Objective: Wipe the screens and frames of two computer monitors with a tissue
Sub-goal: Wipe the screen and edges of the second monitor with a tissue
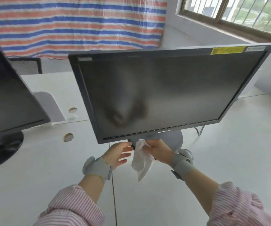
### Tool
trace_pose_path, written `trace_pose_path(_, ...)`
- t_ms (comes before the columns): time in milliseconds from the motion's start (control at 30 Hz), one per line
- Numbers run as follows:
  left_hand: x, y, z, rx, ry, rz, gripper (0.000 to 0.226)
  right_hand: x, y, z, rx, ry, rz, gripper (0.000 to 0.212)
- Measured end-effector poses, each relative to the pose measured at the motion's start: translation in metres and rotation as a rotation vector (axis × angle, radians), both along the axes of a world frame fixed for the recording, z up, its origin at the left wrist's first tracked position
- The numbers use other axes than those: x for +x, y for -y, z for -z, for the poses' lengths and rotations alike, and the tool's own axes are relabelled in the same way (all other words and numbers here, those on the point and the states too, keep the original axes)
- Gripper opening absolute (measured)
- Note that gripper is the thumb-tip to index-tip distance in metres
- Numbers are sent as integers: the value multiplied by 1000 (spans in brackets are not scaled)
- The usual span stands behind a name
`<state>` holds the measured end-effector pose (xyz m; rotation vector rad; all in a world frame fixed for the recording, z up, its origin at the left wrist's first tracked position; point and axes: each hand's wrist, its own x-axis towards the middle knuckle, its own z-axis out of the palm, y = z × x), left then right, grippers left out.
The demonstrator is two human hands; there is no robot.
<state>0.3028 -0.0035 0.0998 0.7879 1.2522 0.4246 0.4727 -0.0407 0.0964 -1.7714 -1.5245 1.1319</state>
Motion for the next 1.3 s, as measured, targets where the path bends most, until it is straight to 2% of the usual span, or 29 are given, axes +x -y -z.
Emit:
trace_pose_path(67, -40, 8, -6, 27, 55, 3, 22, -40, 2, -12, 86, -27, -1, 42)
trace_pose_path(200, -126, 24, -24, 137, 61, 84, 18, -133, 11, -39, 191, -154, 101, 13)
trace_pose_path(367, -234, 45, -47, 277, 19, 156, 21, -249, 25, -60, 247, -201, 99, 39)
trace_pose_path(433, -273, 51, -56, 290, 29, 107, 27, -288, 30, -68, 280, -183, 42, 40)
trace_pose_path(533, -323, 55, -69, 334, 17, -86, 17, -341, 34, -79, 312, -157, -43, 37)
trace_pose_path(700, -375, 46, -92, 405, 32, -396, 9, -403, 23, -97, 190, -238, -190, 37)
trace_pose_path(767, -388, 40, -106, 416, 83, -405, 15, -420, 12, -106, 193, -259, -199, 38)
trace_pose_path(900, -407, 26, -133, 482, 119, -284, 33, -435, -20, -125, 321, -287, -108, 21)
trace_pose_path(967, -412, 11, -144, 557, 5, -238, 32, -435, -41, -130, 363, -261, -47, 15)
trace_pose_path(1067, -420, -19, -153, 763, -274, -220, 29, -431, -73, -134, 476, -207, 37, 16)
trace_pose_path(1167, -428, -59, -162, 964, -567, -314, 28, -423, -115, -137, 609, -107, 183, 34)
trace_pose_path(1300, -441, -99, -179, 1250, -961, -363, 23, -410, -164, -148, 725, 34, 334, 28)
